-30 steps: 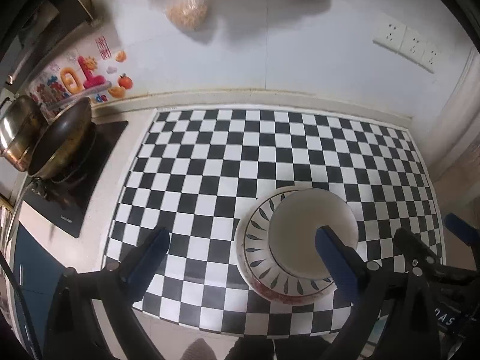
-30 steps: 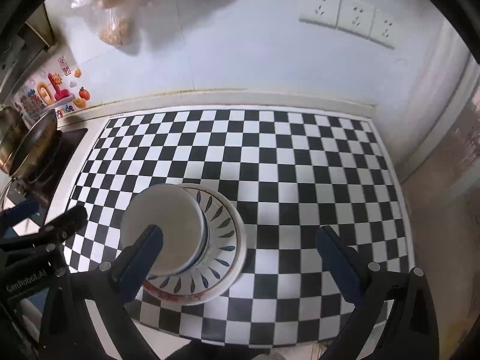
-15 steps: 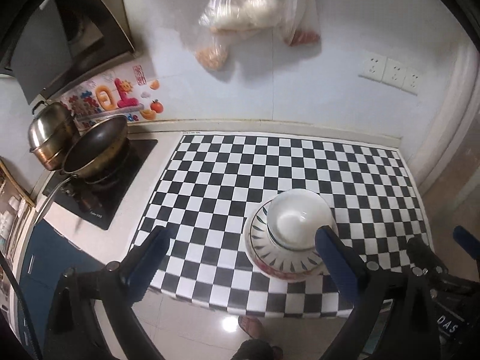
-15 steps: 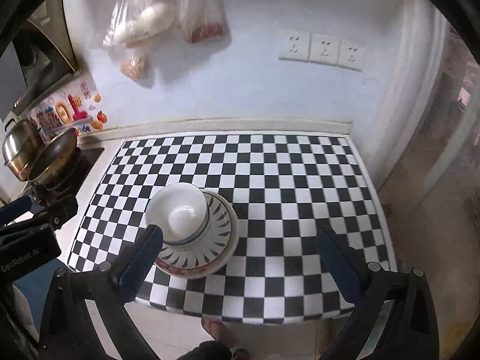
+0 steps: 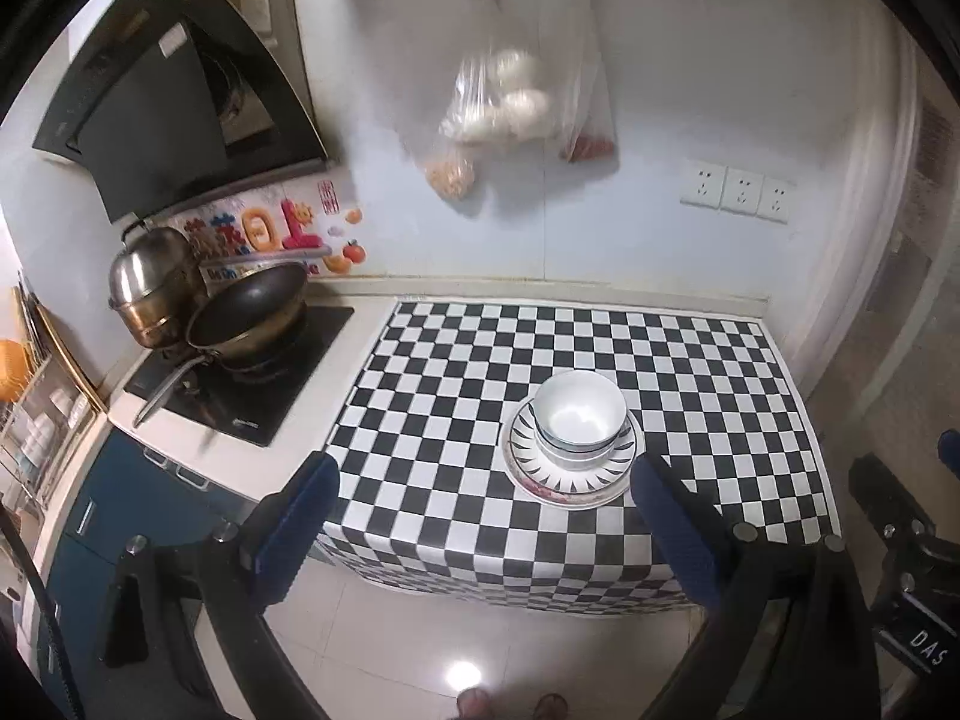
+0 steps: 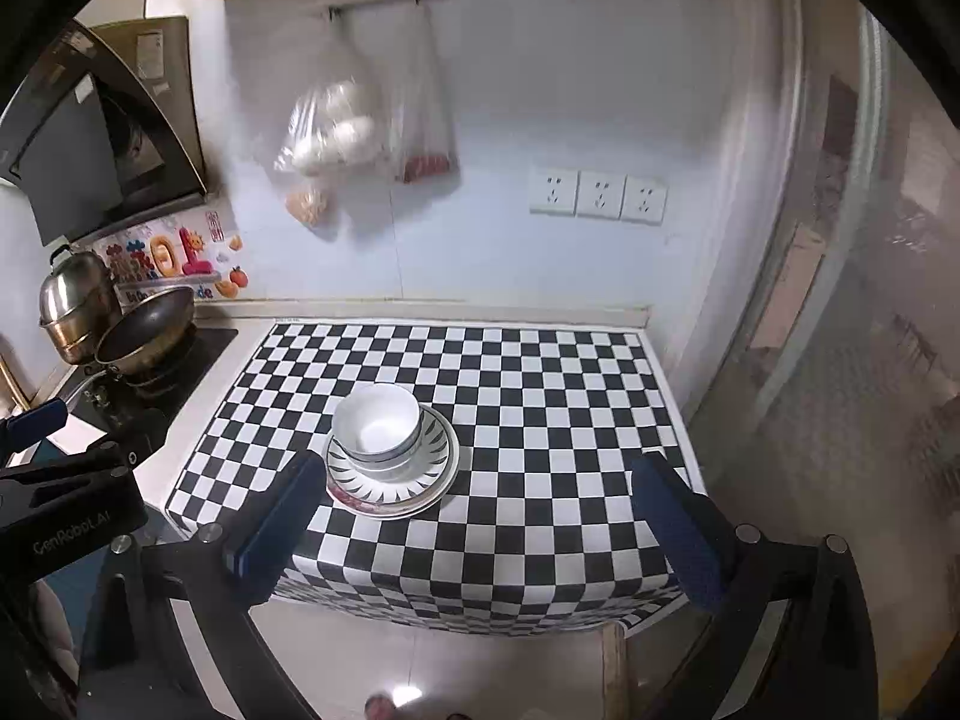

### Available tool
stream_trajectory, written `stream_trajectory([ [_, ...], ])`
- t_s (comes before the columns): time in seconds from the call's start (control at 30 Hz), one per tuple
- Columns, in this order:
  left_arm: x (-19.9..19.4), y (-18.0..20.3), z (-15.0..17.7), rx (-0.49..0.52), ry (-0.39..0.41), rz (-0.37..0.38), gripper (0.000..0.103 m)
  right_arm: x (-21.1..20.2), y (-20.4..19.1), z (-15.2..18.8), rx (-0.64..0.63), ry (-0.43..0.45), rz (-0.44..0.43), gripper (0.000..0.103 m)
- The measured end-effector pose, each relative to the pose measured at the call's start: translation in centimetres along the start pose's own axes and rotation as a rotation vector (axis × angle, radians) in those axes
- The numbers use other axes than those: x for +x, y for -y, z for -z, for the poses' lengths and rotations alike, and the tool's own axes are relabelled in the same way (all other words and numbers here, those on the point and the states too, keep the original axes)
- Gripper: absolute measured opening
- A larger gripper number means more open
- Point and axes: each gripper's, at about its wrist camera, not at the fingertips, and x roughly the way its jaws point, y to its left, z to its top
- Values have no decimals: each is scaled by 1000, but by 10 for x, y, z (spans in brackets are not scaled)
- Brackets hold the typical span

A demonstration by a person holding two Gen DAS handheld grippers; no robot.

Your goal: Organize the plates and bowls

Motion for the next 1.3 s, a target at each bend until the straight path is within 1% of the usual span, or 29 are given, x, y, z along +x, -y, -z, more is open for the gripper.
stream_trajectory([
  [0.17,-38,-21,8,-3,40,19,99,-43,-7,8,22,18,5,103],
  [0.4,-81,-51,20,30,83,41,99,-94,-29,21,52,43,31,103],
  [0.47,-91,-61,24,39,98,40,99,-112,-36,24,68,56,36,103],
  [0.7,-115,-91,38,62,110,63,99,-164,-68,35,82,101,64,103],
  [0.87,-126,-105,51,77,106,86,99,-182,-86,49,98,93,76,103],
  [0.97,-132,-109,56,74,105,85,99,-187,-91,57,105,77,79,103],
  [1.1,-140,-112,60,54,116,81,99,-193,-93,64,97,72,85,103],
  [1.3,-146,-110,61,37,125,77,99,-192,-84,61,89,77,89,103],
])
